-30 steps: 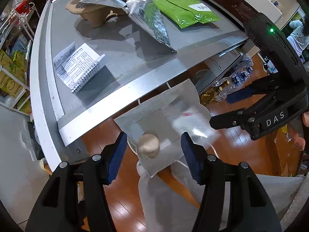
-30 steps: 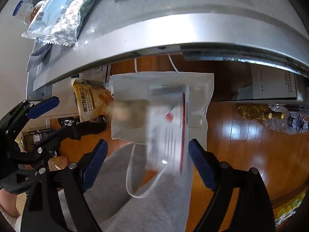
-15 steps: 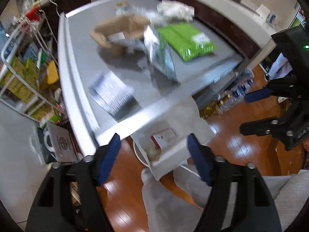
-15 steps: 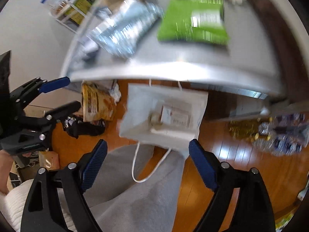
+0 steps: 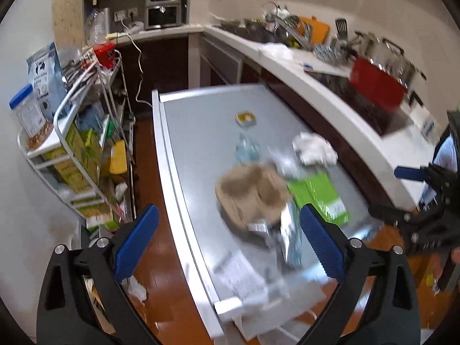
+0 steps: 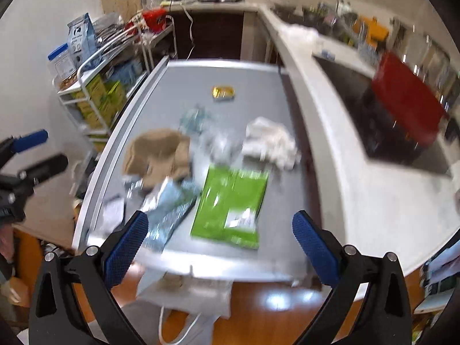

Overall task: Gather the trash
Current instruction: 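Grasp the beige pulp tray with left tool while right tool grasps the green bag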

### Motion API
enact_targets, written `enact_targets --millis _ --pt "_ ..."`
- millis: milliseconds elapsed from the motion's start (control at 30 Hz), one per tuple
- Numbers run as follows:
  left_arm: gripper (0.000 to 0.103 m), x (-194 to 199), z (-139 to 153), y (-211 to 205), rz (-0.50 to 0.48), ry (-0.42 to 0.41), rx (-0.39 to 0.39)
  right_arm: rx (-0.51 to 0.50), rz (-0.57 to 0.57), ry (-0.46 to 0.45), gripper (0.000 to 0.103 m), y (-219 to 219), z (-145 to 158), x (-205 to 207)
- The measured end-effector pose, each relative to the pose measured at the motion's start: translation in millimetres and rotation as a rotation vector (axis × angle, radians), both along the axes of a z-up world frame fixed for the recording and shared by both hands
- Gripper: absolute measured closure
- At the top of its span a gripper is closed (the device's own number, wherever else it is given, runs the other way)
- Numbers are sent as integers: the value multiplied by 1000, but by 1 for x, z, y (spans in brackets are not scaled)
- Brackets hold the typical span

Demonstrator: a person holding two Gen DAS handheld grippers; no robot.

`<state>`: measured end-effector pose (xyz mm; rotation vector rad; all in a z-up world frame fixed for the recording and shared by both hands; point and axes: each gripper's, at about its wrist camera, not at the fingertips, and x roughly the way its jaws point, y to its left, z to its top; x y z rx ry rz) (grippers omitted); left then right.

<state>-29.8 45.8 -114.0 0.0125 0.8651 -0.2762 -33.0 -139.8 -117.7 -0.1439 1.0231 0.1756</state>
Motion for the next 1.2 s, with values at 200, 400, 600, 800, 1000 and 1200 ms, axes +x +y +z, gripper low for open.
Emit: enact_targets --millis 200,400,600,800,1000,1200 --pt "2 42 -21 -15 -41 86 3 -9 -26 72 4 6 -21 31" --pt "2 78 -59 -25 -64 222 -78 -27 -55 162 4 7 -63 49" --pt "2 102 -77 -35 -41 279 -61 -24 -89 207 4 6 -85 60" --pt "3 105 -96 -16 -48 332 -114 -33 -87 221 4 4 -90 59" --pt "44 110 -112 -17 -87 404 -128 -34 -92 257 4 6 -104 68" --pt "81 112 -122 -14 -83 442 -164 -14 -132 317 4 0 -121 84"
